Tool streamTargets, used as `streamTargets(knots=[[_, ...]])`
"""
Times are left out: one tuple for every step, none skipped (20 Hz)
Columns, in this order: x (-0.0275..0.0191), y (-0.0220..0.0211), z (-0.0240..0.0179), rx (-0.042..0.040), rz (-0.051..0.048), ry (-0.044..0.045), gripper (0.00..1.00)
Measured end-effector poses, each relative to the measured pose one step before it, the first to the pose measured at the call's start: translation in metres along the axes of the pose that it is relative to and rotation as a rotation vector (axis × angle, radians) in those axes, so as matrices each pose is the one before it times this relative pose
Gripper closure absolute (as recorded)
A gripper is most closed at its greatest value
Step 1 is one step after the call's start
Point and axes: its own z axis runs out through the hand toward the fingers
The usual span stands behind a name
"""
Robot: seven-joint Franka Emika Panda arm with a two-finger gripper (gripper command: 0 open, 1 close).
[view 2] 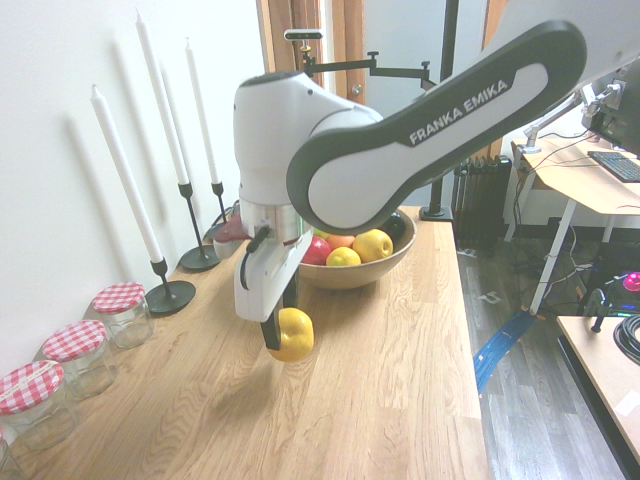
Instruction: Take pear out of the basket
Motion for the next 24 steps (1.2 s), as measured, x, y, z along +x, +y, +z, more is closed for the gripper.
streamTargets(knots=[[0.00021,0.00064,0.00548,-0.00272,0.00164,-0.00147,1.0],[0.00006,0.00079,0.00385,-0.00175,0.00154,-0.00084,1.0],[0.00007,0.00074,0.00256,-0.00203,0.0015,-0.0011,1.0],[-0.00004,0.00072,0.00128,-0.00118,0.0013,-0.00059,1.0],[0.00013,0.00042,0.00057,0.00005,0.00129,0.0003,1.0],[0.00012,0.00028,0.00035,0.00002,0.0014,0.0002,1.0],[0.00005,0.00019,0.00029,0.00014,0.00206,0.00021,1.0],[-0.00013,0.00019,0.00043,-0.00043,0.00234,-0.00032,0.0],[-0.00012,0.00015,0.00032,-0.0005,0.00352,-0.00039,0.0],[-0.00008,0.0001,0.0002,-0.0003,0.00422,-0.00036,0.0],[-0.00004,0.00005,0.0001,-0.00008,0.00357,-0.00027,0.0],[-0.00002,0.00009,0.00014,-0.00023,0.00216,-0.00024,0.0],[-0.00009,0.00019,0.00034,-0.00058,0.00153,-0.00052,0.0],[-0.0002,0.00025,0.00049,-0.00085,0.00135,-0.00074,0.0],[-0.00026,0.00034,0.00061,-0.00109,0.00095,-0.00085,0.0],[-0.00034,0.00044,0.00073,-0.00114,0.00071,-0.00089,0.0],[-0.00049,0.00065,0.00093,-0.00053,0.00051,-0.00055,0.0],[-0.00059,0.00089,0.00088,0.00023,0.00064,0.0,0.0],[-0.00056,0.0011,0.00056,-0.00098,0.00096,-0.00071,0.0],[-0.00037,0.00119,0.00017,-0.00068,0.00117,-0.00039,0.0],[0.0001,0.00094,-0.00009,-0.00035,0.00138,-0.00007,0.0],[0.00036,0.00089,-0.00025,-0.0002,0.00145,0.00023,0.0],[0.00026,0.00131,0.00001,-0.00031,0.00157,0.00029,0.0],[-0.00022,0.00172,0.00055,-0.00037,0.00134,0.00004,0.0]])
